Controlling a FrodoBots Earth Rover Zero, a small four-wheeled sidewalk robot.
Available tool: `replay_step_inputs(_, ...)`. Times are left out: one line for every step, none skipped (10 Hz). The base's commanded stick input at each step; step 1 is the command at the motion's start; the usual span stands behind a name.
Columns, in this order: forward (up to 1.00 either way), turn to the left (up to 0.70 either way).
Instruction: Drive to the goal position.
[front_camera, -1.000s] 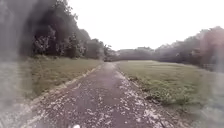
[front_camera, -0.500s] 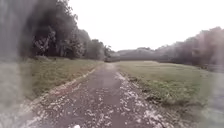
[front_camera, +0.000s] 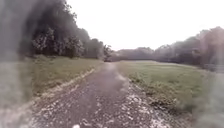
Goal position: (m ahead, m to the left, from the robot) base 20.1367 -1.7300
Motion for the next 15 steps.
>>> replay_step_inputs(0.85, 0.00)
replay_step_inputs(0.85, 0.00)
replay_step_inputs(0.85, 0.00)
replay_step_inputs(0.85, 0.00)
replay_step_inputs(0.85, 0.00)
replay_step_inputs(0.85, 0.00)
replay_step_inputs(0.85, 0.00)
replay_step_inputs(0.85, 0.00)
replay_step_inputs(0.85, 0.00)
replay_step_inputs(0.85, 0.00)
replay_step_inputs(0.85, 0.00)
replay_step_inputs(0.85, 0.00)
replay_step_inputs(0.85, 0.00)
replay_step_inputs(0.85, 0.00)
replay_step_inputs(0.85, 0.00)
